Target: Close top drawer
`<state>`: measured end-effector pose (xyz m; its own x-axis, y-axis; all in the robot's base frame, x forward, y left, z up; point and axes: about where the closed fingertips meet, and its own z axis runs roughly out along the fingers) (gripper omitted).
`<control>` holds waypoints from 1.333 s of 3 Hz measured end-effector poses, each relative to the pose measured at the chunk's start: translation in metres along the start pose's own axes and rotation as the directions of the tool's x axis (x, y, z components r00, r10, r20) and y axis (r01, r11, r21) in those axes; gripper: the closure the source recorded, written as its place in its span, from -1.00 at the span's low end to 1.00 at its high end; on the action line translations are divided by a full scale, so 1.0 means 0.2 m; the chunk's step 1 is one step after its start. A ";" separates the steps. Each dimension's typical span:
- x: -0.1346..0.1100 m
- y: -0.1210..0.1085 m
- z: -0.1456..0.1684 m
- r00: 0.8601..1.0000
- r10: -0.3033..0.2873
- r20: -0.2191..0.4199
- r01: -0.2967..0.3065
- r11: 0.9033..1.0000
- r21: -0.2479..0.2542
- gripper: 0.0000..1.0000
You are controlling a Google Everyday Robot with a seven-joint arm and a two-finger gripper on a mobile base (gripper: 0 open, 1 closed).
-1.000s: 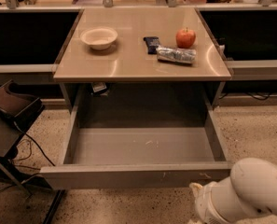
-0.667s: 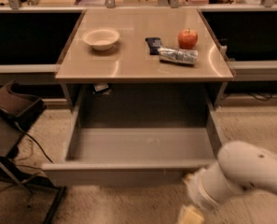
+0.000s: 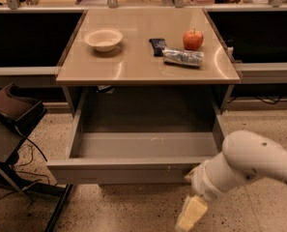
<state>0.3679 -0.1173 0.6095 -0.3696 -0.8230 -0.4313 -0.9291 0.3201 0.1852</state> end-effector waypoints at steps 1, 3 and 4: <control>0.00 -0.01 0.00 1.000 -0.001 0.002 0.001 1.000 0.000 -1.00; -0.13 -0.15 -0.02 1.000 -0.012 0.027 0.012 1.000 0.003 -1.00; -0.28 -0.31 -0.05 0.998 -0.016 0.062 0.016 1.000 0.004 -1.00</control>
Offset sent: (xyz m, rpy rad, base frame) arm 0.2014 0.0515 0.0479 0.1155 -0.0824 0.0179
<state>0.4456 -0.0955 0.6302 -0.3547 -0.7973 -0.4883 -0.9349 0.3087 0.1750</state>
